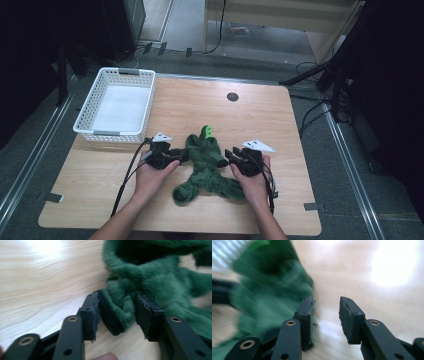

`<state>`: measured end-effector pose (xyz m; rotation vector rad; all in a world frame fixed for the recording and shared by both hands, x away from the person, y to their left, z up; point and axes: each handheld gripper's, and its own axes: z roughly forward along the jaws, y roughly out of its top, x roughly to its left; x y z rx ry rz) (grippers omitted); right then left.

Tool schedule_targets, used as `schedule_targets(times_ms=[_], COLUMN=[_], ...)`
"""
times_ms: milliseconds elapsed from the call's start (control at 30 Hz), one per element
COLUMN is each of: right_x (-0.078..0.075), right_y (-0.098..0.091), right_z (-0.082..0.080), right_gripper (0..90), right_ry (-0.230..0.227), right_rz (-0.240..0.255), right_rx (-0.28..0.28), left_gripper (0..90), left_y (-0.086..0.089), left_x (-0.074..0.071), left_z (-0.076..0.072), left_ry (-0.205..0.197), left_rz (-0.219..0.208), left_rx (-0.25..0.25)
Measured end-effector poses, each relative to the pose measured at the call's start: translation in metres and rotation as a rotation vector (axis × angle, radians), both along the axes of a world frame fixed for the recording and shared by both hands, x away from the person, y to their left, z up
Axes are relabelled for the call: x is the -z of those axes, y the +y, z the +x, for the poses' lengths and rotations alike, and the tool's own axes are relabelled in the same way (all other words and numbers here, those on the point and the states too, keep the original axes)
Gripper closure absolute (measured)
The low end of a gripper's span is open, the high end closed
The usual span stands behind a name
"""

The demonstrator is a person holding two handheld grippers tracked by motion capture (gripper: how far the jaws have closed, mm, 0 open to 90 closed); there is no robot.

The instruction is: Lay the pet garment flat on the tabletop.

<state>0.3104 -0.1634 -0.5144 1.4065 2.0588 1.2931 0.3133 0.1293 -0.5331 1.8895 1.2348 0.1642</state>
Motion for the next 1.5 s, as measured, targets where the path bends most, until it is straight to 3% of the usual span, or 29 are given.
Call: schedule_targets(times_ms=[100,133,167,267,300,333,367,400,467,533,633,667,800,900,933,967,1000,1067,1100,1133,1200,1267,1333,1433,1500], right_x=[-0.008,-0.012,-0.012,-0.012,-0.013,-0.013,-0.014,-0.016,-0.022,-0.031,-0.035,-0.036,-0.029,-0.018,-0.009,-0.009,-0.006,0.002,0.004,0.005,0.004,0.002,-0.001,-0.006,-0.007], right_y=[0.002,0.011,0.011,0.032,0.048,0.048,0.054,0.06,0.062,0.058,0.053,0.046,0.041,0.049,0.064,0.064,0.068,0.075,0.074,0.07,0.053,0.042,0.034,0.027,0.027], right_z=[0.005,0.01,0.01,0.019,0.025,0.025,0.031,0.044,0.061,0.084,0.088,0.087,0.085,0.088,0.088,0.088,0.088,0.088,0.09,0.092,0.097,0.098,0.098,0.094,0.093], right_gripper=[55.2,46.0,46.0,32.3,35.5,35.5,38.6,40.5,43.1,42.8,41.8,40.9,41.0,38.1,38.3,38.3,41.9,52.6,58.1,62.7,67.9,64.5,55.2,53.9,55.6], right_ry=[-0.012,-0.024,-0.024,-0.01,-0.047,-0.047,-0.056,-0.033,-0.023,-0.009,-0.011,-0.003,0.024,0.084,0.116,0.116,0.112,0.118,0.121,0.131,0.127,0.106,0.092,0.076,0.074], right_rz=[0.019,-0.001,-0.001,-0.029,-0.12,-0.12,-0.159,-0.166,-0.124,-0.007,0.017,0.047,0.062,0.062,-0.01,-0.01,-0.062,-0.196,-0.234,-0.235,-0.187,-0.182,-0.136,-0.073,-0.04], right_rx=[-0.051,-0.094,-0.094,-0.224,-0.215,-0.215,-0.177,-0.121,-0.034,0.016,0.026,0.011,-0.031,-0.139,-0.221,-0.221,-0.225,-0.185,-0.14,-0.091,0.018,0.056,0.018,-0.027,-0.05], left_gripper=[49.8,49.1,49.1,49.4,52.9,52.9,55.4,58.9,61.8,60.1,54.6,48.4,44.5,42.5,40.9,40.9,40.3,39.7,40.1,40.5,40.9,41.3,41.8,42.0,41.8], left_y=[0.005,0.006,0.007,0.004,0.003,0.0,-0.002,-0.003,-0.004,-0.004,0.0,0.001,0.002,-0.007,-0.01,-0.011,-0.012,-0.013,-0.014,-0.014,-0.012,-0.01,-0.008,-0.009,-0.01], left_x=[-0.004,-0.005,-0.007,-0.007,-0.006,-0.006,-0.005,-0.004,-0.003,-0.004,-0.009,-0.011,-0.017,-0.016,-0.015,-0.013,-0.011,-0.008,-0.006,-0.005,-0.004,-0.004,-0.007,-0.01,-0.011], left_z=[0.003,0.004,0.005,0.007,0.007,0.006,0.005,0.005,0.005,0.005,0.008,0.009,0.021,0.032,0.036,0.039,0.043,0.048,0.049,0.05,0.052,0.053,0.055,0.058,0.061], left_ry=[-0.007,-0.013,-0.015,-0.001,0.004,0.006,0.008,0.01,0.018,0.02,0.013,0.005,-0.005,0.006,0.015,0.019,0.03,0.039,0.04,0.044,0.044,0.036,0.02,-0.025,-0.03], left_rz=[-0.049,-0.052,-0.059,-0.048,-0.038,-0.03,-0.014,-0.005,0.022,0.021,0.003,-0.004,-0.029,-0.018,-0.009,-0.003,0.008,0.034,0.044,0.059,0.08,0.088,0.083,0.07,0.065], left_rx=[-0.009,-0.023,-0.028,-0.011,0.007,0.022,0.039,0.05,0.065,0.067,0.068,0.057,-0.013,-0.064,-0.079,-0.095,-0.107,-0.128,-0.142,-0.144,-0.15,-0.155,-0.163,-0.187,-0.188])
